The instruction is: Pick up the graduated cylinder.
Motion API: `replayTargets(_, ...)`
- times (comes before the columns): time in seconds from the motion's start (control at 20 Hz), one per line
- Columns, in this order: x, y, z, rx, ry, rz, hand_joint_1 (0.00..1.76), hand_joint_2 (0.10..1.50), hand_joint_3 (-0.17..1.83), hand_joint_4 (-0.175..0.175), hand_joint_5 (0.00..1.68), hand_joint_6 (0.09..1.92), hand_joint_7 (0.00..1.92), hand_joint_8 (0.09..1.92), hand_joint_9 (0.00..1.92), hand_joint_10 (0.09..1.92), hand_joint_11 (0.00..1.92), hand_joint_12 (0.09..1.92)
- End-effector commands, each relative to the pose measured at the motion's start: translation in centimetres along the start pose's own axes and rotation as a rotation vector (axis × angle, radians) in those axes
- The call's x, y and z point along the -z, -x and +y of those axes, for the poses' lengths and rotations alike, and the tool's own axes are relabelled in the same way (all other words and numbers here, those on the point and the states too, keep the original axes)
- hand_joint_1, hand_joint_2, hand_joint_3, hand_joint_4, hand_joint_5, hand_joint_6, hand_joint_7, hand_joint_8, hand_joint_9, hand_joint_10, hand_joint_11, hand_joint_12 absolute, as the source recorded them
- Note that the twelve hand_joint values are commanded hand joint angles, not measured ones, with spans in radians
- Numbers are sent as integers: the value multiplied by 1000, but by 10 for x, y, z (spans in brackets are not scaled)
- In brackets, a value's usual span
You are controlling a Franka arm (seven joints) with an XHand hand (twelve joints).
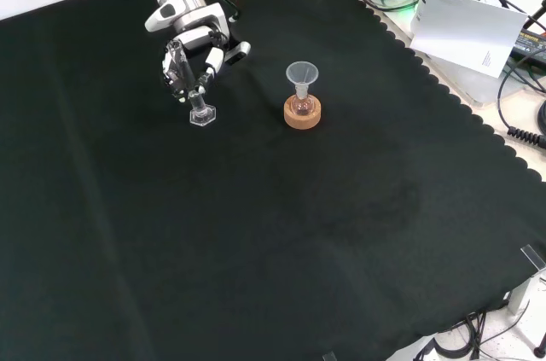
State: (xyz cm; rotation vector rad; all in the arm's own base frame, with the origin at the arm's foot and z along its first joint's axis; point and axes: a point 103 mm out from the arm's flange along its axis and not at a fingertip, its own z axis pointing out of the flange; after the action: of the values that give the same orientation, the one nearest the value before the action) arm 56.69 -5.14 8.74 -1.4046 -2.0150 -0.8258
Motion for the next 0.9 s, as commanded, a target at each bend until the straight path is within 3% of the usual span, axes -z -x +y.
replayTargets(0.05,13,-8,-8,10,-48,-92,1263,1106,-4,-175,992,985,1017,971,1327,203,1167,795)
replayTargets(0.45,42,-33,-37,16,-59,-167,1264,1104,-3,-175,995,981,1020,966,1335,195,1170,790)
replayTargets(0.9,67,-67,-91,8,-87,-247,1265,1103,-2,-175,996,978,1022,963,1341,187,1173,785)
